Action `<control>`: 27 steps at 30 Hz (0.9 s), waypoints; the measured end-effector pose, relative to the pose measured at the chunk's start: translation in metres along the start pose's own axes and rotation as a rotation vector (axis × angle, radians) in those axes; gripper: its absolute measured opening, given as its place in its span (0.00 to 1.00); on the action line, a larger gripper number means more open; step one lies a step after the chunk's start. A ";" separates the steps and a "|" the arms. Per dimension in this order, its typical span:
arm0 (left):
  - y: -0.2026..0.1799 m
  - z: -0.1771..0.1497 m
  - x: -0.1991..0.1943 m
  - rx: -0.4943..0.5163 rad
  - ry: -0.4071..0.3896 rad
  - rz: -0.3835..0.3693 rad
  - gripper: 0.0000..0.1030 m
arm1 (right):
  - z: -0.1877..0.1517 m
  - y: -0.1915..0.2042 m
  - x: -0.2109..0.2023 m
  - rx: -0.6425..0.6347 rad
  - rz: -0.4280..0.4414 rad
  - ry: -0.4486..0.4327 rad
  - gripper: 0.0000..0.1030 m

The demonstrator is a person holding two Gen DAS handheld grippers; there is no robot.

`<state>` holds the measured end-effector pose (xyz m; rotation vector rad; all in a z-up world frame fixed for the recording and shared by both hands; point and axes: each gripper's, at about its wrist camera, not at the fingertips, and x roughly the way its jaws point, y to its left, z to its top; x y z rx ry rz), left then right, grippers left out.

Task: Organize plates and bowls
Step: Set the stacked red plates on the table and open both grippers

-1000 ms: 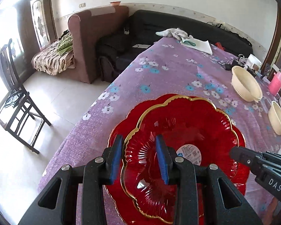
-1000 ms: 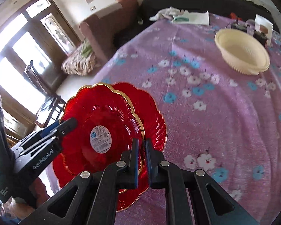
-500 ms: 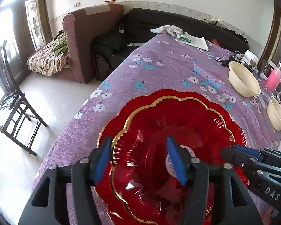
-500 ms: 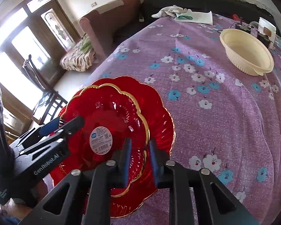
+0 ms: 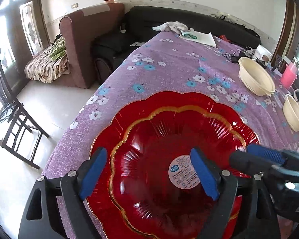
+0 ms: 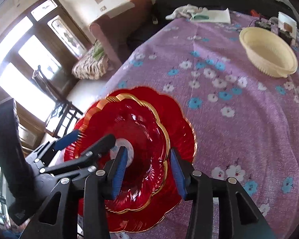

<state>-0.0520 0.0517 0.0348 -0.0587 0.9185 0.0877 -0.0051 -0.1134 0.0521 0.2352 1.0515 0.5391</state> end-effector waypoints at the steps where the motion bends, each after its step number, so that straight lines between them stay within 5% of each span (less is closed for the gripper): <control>1: -0.001 0.000 0.000 0.005 -0.004 0.003 0.83 | 0.001 0.000 -0.002 -0.005 -0.018 -0.013 0.54; 7: -0.003 -0.002 0.001 0.017 -0.005 0.001 0.84 | 0.001 -0.006 -0.008 0.021 0.021 -0.026 0.58; 13: -0.001 -0.002 -0.002 0.008 -0.014 -0.008 0.84 | 0.002 -0.002 -0.036 -0.025 0.018 -0.138 0.58; 16: -0.001 -0.003 -0.003 0.006 -0.017 -0.015 0.84 | 0.001 0.005 -0.053 -0.079 -0.048 -0.201 0.58; 20: -0.001 -0.003 -0.010 0.008 -0.041 -0.031 0.84 | -0.003 0.009 -0.068 -0.119 -0.115 -0.281 0.72; 27: -0.006 -0.004 -0.027 0.020 -0.111 -0.058 0.84 | -0.010 -0.003 -0.085 -0.123 -0.240 -0.336 0.76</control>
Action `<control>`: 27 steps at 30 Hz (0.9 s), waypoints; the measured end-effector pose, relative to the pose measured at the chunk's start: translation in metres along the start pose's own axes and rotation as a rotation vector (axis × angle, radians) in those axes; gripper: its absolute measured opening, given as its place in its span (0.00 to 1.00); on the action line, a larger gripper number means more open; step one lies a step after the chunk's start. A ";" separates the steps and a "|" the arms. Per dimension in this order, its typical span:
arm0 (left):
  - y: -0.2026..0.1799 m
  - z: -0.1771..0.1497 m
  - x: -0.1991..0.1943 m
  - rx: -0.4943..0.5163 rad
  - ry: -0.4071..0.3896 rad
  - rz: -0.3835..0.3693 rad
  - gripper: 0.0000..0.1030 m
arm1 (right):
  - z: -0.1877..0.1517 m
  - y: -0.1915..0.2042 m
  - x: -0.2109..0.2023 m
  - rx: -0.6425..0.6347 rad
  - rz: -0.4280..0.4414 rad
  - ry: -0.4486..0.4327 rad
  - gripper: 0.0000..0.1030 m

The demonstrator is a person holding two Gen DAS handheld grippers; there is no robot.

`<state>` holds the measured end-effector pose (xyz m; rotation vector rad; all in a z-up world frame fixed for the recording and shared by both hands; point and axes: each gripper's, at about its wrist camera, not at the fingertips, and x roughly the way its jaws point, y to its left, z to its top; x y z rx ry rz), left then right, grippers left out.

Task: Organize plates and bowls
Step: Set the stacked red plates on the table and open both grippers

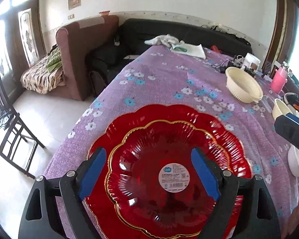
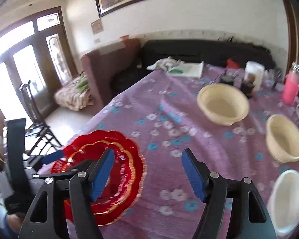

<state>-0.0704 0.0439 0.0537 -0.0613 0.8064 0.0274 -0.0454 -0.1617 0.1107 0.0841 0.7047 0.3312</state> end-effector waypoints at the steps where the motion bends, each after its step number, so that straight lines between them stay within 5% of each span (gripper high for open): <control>1: -0.001 0.000 -0.002 0.003 -0.008 -0.005 0.84 | 0.000 -0.002 -0.004 -0.006 -0.019 -0.016 0.84; 2: -0.003 0.000 -0.004 0.005 -0.017 -0.010 0.84 | 0.000 -0.004 -0.010 -0.008 -0.045 -0.040 0.92; 7: -0.010 0.000 -0.010 0.015 -0.045 -0.031 0.84 | -0.003 -0.006 -0.044 -0.058 -0.245 -0.218 0.99; 12: -0.028 -0.003 -0.020 0.057 -0.073 -0.057 0.85 | -0.021 -0.016 -0.065 -0.039 -0.491 -0.347 0.99; 27: -0.099 -0.019 -0.024 0.232 -0.070 -0.085 0.85 | -0.065 -0.067 -0.081 0.051 -0.350 -0.233 0.99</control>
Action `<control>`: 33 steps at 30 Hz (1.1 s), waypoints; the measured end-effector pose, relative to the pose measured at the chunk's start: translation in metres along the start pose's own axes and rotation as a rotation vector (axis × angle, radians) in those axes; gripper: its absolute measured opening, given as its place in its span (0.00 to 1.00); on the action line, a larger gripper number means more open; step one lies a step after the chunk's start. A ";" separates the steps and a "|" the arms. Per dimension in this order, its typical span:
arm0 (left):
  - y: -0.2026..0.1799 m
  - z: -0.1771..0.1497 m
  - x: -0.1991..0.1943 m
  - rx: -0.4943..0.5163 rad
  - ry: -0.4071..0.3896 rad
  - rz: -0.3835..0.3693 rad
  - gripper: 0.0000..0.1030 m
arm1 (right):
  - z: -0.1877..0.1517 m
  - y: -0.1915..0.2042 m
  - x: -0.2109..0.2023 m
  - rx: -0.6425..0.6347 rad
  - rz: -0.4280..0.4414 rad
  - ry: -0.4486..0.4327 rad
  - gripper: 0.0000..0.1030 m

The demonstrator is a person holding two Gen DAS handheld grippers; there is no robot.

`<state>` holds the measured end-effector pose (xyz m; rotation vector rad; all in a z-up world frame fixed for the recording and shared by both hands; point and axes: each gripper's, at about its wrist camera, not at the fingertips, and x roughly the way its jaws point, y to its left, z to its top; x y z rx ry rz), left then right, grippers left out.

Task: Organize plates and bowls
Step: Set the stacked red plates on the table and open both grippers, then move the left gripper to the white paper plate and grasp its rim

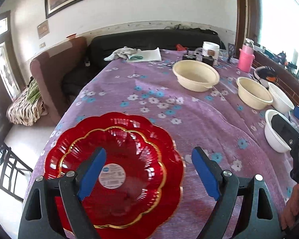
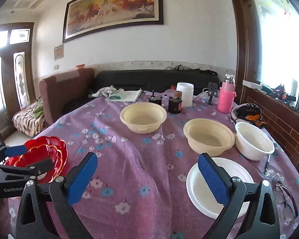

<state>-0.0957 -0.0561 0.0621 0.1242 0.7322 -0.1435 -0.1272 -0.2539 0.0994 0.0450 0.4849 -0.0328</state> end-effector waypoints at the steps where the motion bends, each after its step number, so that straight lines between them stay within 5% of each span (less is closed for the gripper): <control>1: -0.003 -0.001 0.000 0.009 0.001 0.001 0.85 | -0.001 -0.002 -0.001 0.002 0.003 -0.002 0.99; 7: -0.021 -0.002 -0.001 0.050 0.008 0.001 0.85 | -0.009 -0.019 -0.009 0.033 0.034 -0.033 0.99; 11: -0.038 -0.005 -0.004 0.092 0.011 -0.021 0.85 | -0.011 -0.048 -0.024 0.123 0.147 -0.097 0.99; 15: -0.063 -0.008 -0.004 0.147 0.028 -0.087 0.85 | -0.012 -0.095 -0.039 0.217 0.079 -0.111 0.99; 16: -0.070 -0.008 -0.003 0.159 0.036 -0.106 0.85 | -0.014 -0.109 -0.042 0.251 0.074 -0.098 0.94; 19: -0.095 -0.007 0.002 0.208 0.061 -0.172 0.85 | -0.025 -0.152 -0.039 0.375 0.062 -0.009 0.39; 20: -0.104 -0.004 0.004 0.224 0.066 -0.194 0.85 | -0.028 -0.161 -0.035 0.403 0.072 0.017 0.31; 25: -0.136 0.021 0.013 0.233 0.099 -0.318 0.84 | -0.053 -0.200 -0.016 0.566 0.102 0.128 0.30; 28: -0.156 0.036 0.026 0.227 0.138 -0.366 0.76 | -0.059 -0.208 -0.017 0.594 0.091 0.130 0.30; 31: -0.170 0.046 0.043 0.207 0.199 -0.395 0.50 | -0.065 -0.220 -0.014 0.630 0.090 0.145 0.30; 33: -0.179 0.050 0.062 0.183 0.272 -0.454 0.43 | -0.068 -0.225 -0.010 0.650 0.103 0.159 0.30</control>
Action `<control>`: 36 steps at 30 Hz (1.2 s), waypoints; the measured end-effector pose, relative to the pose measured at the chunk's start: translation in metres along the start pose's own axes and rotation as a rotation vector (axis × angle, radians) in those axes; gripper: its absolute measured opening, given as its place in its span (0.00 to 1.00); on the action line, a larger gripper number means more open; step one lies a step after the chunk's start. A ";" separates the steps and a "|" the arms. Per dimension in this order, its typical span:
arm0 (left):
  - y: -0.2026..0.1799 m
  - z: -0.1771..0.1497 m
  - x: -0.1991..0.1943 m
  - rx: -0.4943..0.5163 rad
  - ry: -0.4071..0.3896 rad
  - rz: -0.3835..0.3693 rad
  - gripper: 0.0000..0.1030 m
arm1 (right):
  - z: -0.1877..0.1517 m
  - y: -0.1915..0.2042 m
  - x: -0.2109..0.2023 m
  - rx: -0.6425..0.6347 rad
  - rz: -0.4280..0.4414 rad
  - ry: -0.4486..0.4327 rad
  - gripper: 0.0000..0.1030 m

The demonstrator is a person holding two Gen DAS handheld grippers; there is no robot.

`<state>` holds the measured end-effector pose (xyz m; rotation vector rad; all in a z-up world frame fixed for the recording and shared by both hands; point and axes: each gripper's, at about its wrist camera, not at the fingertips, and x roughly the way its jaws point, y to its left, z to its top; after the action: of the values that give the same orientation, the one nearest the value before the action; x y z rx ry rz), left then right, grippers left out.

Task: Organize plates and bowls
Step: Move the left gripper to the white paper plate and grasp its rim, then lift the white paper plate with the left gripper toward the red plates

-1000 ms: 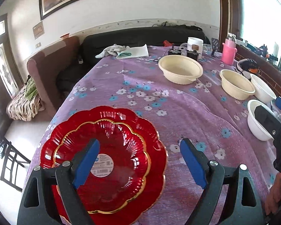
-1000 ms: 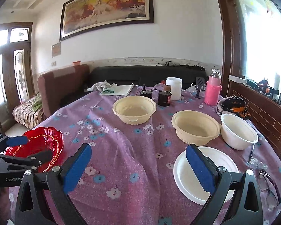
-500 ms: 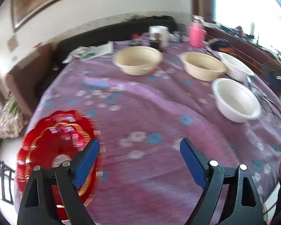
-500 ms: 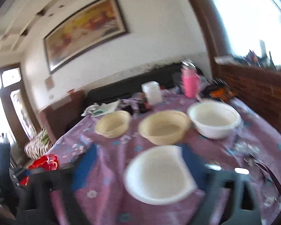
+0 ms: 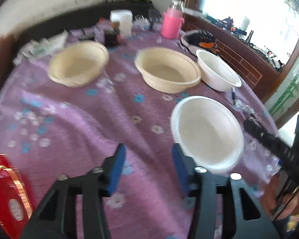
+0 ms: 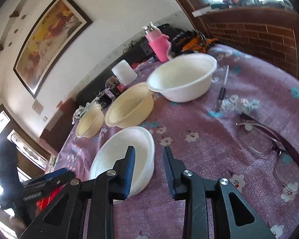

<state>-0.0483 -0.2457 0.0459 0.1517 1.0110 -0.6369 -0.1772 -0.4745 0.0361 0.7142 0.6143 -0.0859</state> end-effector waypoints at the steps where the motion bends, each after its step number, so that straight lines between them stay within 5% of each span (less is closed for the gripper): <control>1: 0.000 0.004 0.008 -0.015 0.025 -0.027 0.43 | -0.001 -0.003 0.002 0.013 0.012 0.009 0.30; 9: -0.012 0.009 0.044 -0.010 0.060 -0.086 0.43 | -0.002 0.000 0.009 0.008 0.047 0.050 0.30; 12: -0.015 0.007 0.049 0.001 0.060 -0.110 0.27 | -0.003 0.004 0.013 -0.018 0.039 0.062 0.29; 15: -0.021 0.003 0.046 0.033 0.030 -0.101 0.14 | -0.006 0.016 0.014 -0.092 0.018 0.057 0.13; 23: -0.028 -0.004 0.028 0.087 -0.078 -0.034 0.14 | -0.008 0.020 0.015 -0.130 0.016 0.052 0.12; 36: -0.027 -0.005 0.028 0.093 -0.085 -0.026 0.15 | -0.009 0.024 0.014 -0.152 0.022 0.046 0.12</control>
<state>-0.0570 -0.2769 0.0248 0.1917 0.9032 -0.7085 -0.1634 -0.4492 0.0373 0.5767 0.6497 -0.0024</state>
